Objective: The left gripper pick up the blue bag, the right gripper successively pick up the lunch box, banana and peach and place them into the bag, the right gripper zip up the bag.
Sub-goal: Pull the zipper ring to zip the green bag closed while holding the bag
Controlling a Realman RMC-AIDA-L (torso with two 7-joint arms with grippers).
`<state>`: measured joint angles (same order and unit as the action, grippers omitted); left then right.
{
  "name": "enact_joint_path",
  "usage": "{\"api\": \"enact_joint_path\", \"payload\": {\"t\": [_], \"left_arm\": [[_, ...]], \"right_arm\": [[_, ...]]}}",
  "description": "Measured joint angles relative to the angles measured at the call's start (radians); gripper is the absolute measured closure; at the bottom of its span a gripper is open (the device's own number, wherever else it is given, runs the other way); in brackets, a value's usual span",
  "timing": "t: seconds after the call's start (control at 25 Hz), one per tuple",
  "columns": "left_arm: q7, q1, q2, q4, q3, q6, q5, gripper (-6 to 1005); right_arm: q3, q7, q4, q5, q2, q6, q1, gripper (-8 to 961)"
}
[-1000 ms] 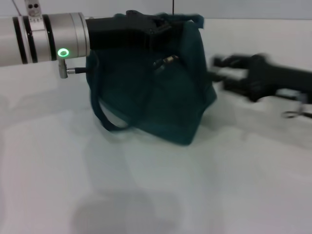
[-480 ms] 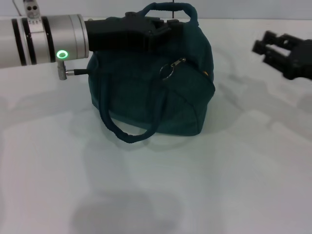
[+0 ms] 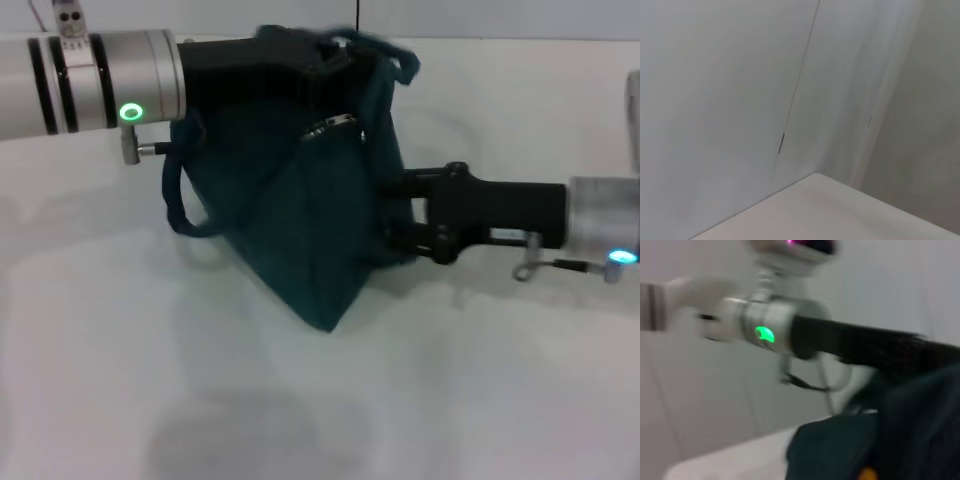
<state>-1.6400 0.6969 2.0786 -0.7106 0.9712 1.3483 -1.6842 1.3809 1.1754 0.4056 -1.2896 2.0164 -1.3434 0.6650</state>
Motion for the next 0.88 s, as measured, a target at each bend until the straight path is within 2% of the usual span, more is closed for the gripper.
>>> {"api": "enact_joint_path", "payload": {"t": [0.08, 0.24, 0.36, 0.52, 0.88], "left_arm": [[0.000, -0.009, -0.001, -0.003, 0.000, 0.001, 0.001, 965], [0.000, -0.013, -0.001, 0.001, 0.000, 0.000, 0.002, 965], [0.000, -0.014, -0.001, -0.002, 0.000, 0.000, 0.002, 966], [0.010, -0.010, -0.002, 0.005, 0.000, -0.005, 0.003, 966], [0.025, -0.012, 0.002, 0.008, 0.000, -0.006, 0.003, 968]], "right_arm": [[-0.042, 0.005, 0.039, 0.001, -0.010, -0.045, -0.048, 528], [-0.222, 0.005, 0.141, 0.008, -0.012, -0.066, -0.175, 528], [-0.263, 0.005, 0.172, 0.008, -0.013, -0.069, -0.216, 533], [-0.250, 0.001, 0.147, -0.001, -0.006, -0.046, -0.198, 543], [-0.221, -0.030, 0.026, -0.003, 0.004, 0.043, -0.087, 565]]}}
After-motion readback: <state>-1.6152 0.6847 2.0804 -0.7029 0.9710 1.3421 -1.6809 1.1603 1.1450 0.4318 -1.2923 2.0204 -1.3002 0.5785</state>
